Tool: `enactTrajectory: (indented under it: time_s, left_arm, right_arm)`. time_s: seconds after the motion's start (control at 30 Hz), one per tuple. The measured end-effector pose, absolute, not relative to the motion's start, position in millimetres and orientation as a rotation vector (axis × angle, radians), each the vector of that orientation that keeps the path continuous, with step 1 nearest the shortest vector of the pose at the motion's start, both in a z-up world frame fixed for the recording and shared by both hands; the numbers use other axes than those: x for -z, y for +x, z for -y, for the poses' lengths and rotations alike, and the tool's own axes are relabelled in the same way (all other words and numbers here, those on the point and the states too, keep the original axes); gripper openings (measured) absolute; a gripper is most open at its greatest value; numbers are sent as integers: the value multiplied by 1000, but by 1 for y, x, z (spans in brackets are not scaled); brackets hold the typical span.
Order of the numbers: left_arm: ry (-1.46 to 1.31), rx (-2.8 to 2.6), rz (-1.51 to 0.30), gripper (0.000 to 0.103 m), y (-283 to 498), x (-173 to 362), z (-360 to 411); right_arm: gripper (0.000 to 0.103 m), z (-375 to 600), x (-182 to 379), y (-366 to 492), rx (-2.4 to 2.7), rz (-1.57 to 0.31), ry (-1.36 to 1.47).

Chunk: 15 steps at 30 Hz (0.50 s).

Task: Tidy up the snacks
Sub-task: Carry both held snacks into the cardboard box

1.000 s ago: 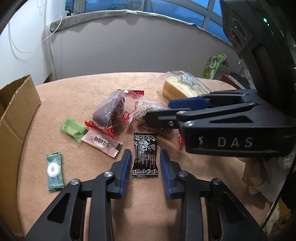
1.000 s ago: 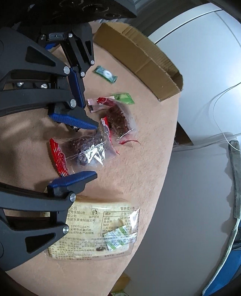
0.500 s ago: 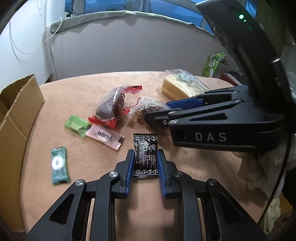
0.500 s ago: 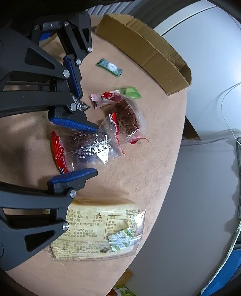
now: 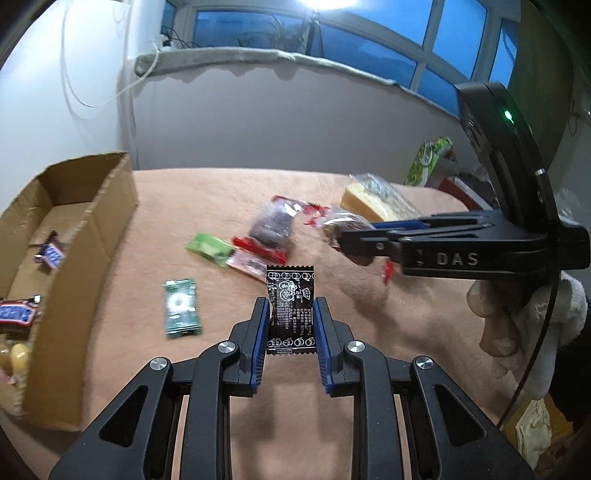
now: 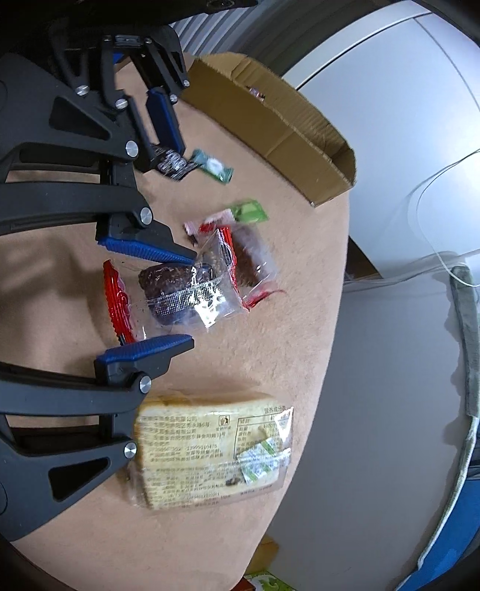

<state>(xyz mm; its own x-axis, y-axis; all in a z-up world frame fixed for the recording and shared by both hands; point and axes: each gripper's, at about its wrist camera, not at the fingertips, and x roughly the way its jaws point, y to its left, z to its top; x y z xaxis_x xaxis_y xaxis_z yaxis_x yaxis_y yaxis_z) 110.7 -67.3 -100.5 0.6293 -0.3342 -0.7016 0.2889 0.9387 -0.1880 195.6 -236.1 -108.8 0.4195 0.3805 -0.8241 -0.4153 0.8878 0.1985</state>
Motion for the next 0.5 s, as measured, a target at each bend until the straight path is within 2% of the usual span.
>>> enactTrajectory:
  time_s: [0.5]
  left_arm:
    - [-97,224,-694,22,83,65,-8]
  right_arm:
    - [41,192,52,179,-581,-914,-38]
